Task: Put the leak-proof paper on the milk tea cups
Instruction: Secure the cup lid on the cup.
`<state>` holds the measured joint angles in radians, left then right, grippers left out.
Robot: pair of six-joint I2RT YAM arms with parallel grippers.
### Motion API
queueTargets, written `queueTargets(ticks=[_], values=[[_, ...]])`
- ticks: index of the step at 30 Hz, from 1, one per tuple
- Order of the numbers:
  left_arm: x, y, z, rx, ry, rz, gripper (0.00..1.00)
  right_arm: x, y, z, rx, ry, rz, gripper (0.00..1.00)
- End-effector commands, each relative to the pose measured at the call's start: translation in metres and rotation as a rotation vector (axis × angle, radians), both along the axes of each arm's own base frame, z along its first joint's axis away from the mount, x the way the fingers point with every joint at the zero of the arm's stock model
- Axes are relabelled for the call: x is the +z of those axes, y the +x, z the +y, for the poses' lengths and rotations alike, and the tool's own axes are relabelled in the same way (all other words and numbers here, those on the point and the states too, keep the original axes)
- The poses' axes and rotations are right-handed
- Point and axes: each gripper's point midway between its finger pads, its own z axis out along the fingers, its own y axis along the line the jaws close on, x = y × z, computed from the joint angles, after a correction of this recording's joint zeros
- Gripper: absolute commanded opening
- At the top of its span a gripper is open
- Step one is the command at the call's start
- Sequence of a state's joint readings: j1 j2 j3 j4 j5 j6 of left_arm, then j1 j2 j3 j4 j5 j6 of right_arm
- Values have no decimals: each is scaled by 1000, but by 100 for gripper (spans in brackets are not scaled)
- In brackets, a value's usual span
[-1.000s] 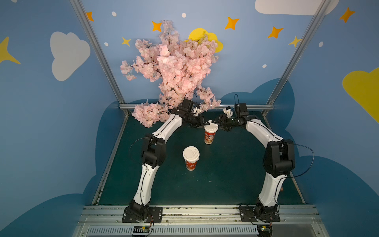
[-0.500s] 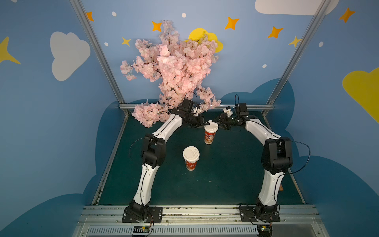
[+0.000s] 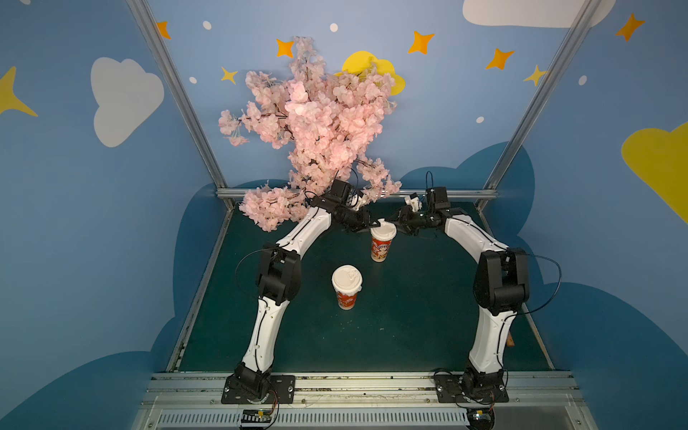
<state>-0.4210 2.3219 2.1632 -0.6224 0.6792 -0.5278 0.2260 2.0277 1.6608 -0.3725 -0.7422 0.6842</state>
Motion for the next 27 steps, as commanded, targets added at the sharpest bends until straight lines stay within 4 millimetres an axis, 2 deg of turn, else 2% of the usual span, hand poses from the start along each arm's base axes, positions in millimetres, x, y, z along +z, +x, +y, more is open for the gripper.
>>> queueTargets(ticks=[1, 3, 6, 12, 16, 20, 22, 27], values=[[-52, -16, 3, -5, 98, 135, 42, -81, -21, -22, -65, -151, 250, 45], [-54, -16, 4, -4, 101, 139, 42, -83, -22, -23, -67, -157, 256, 45], [-54, -17, 4, -5, 102, 140, 42, -69, -20, -17, -43, -120, 207, 49], [-50, -15, 4, 1, 100, 130, 42, -7, -9, -14, -10, -57, 38, 59], [-49, -15, 4, 2, 99, 131, 42, 22, -8, -17, -10, -26, -22, 64], [-49, -15, 4, 4, 98, 129, 42, 31, -16, -17, 4, -7, -40, 66], [-49, -15, 4, 5, 98, 129, 42, 29, -21, -18, 7, -5, -32, 65], [-49, -15, 3, 4, 97, 129, 42, 11, -29, -22, 4, -6, 7, 55]])
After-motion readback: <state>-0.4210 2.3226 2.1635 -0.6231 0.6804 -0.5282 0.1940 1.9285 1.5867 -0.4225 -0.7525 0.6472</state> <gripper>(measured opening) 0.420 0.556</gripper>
